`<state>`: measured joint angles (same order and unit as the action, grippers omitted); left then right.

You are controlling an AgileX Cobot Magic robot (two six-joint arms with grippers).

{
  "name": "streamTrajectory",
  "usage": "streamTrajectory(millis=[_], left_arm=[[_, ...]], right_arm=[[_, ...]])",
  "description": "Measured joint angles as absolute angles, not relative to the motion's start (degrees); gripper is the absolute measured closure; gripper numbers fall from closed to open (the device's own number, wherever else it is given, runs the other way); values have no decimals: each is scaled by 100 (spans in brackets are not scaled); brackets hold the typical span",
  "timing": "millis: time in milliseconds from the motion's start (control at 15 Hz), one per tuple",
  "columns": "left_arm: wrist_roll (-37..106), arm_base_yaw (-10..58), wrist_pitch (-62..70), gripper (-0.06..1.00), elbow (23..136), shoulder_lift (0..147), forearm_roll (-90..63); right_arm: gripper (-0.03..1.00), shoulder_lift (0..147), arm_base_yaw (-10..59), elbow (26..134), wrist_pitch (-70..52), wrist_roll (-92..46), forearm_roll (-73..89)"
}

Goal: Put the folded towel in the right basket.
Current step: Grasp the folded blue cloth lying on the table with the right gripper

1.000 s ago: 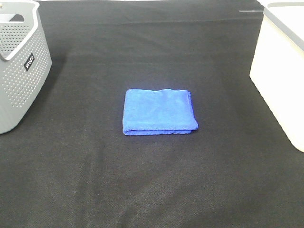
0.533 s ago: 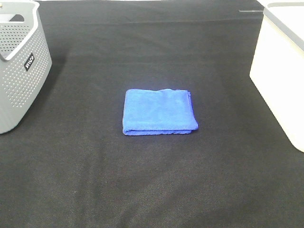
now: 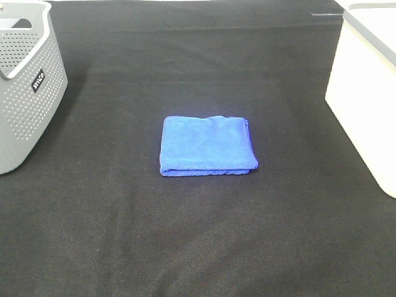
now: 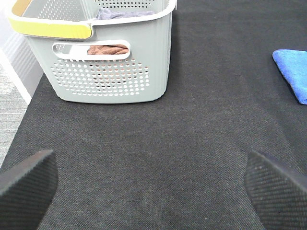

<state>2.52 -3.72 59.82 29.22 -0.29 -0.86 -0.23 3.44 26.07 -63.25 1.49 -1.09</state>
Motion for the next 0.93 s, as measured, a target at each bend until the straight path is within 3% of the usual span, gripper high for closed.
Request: streamTrajectory(millis=[200,600,933], left_arm=[[252,-372,5982,-5,2922,-29,-86],[252,-372,5982,-5,2922,-29,-86],[252,-372,5982,-5,2922,-29,-86]], right_arm=[[1,653,344,2813,-6325,149,172],[1,5604,344,6050,-6314,155,1392],[1,7334,367,7116,-6045,-281,2338]])
